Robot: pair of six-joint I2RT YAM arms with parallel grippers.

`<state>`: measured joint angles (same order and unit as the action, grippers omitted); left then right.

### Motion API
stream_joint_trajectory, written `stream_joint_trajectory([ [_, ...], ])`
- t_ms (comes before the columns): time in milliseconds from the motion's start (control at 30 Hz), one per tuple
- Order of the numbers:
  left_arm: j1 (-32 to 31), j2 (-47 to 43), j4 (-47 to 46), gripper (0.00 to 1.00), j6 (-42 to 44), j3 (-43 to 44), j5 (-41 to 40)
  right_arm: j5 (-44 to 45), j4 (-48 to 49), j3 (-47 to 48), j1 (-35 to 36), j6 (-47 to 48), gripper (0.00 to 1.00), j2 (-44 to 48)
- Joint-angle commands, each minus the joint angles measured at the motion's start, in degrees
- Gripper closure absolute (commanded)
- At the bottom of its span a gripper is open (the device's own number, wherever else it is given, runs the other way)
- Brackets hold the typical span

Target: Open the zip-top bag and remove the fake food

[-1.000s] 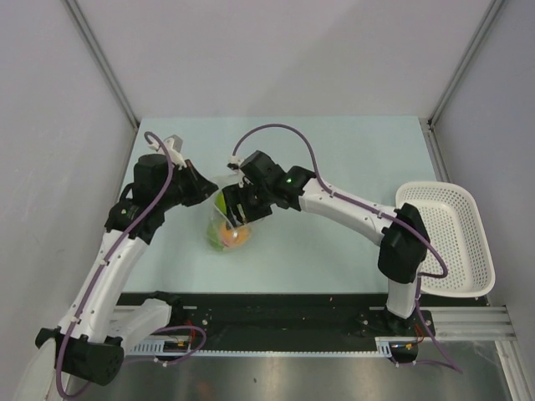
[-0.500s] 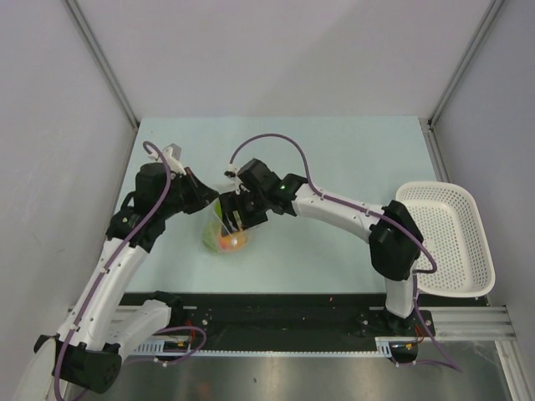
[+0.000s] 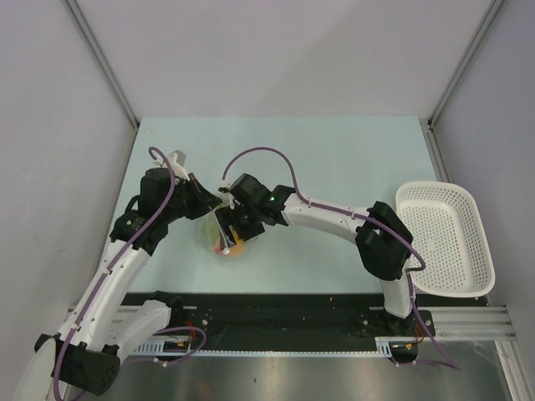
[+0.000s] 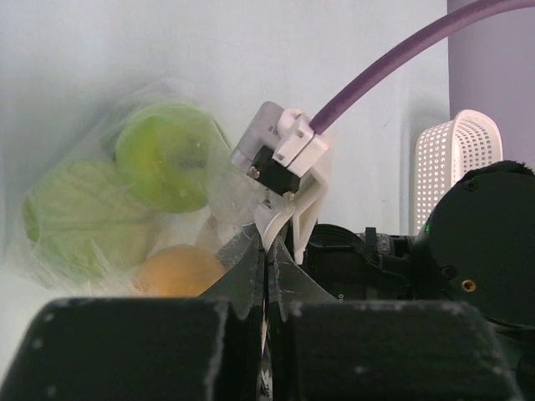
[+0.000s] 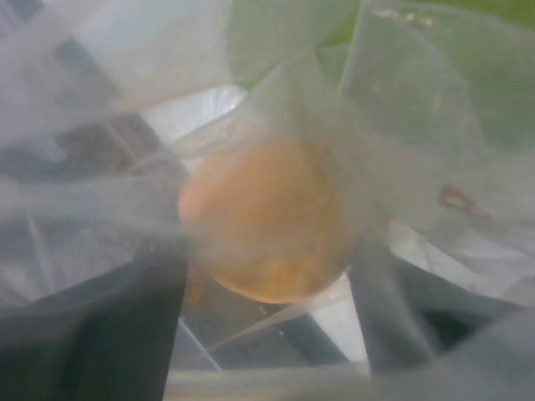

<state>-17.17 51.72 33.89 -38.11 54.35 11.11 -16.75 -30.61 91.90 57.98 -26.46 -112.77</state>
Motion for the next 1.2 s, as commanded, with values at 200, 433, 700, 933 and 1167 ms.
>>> stream_joint_trajectory([
  [200, -0.32, -1.8, -2.86, 1.0, -0.48, -0.47, -0.48, 1.9, -0.15, -0.93, 1.26, 2.02, 0.64, 0.35],
  [433, -0.32, -2.77, -1.98, 1.0, 1.37, -1.52, -1.89, 2.0, -2.17, 2.05, -0.84, 2.03, 1.0, 8.17],
  [700, -0.32, -4.26, -1.9, 1.0, 2.95, -3.28, -1.44, -6.0, -0.85, 6.18, -6.73, -5.44, 1.0, 11.52],
  [933, -0.32, -5.23, -1.11, 1.0, 4.27, -3.11, -2.94, -4.19, -3.04, 3.47, -13.67, -6.95, 1.0, 20.82],
  [1167, -0.32, -4.7, -1.28, 1.0, 4.97, -1.79, -2.59, 26.4, -21.4, -5.48, -29.38, -6.06, 1.0, 37.43],
])
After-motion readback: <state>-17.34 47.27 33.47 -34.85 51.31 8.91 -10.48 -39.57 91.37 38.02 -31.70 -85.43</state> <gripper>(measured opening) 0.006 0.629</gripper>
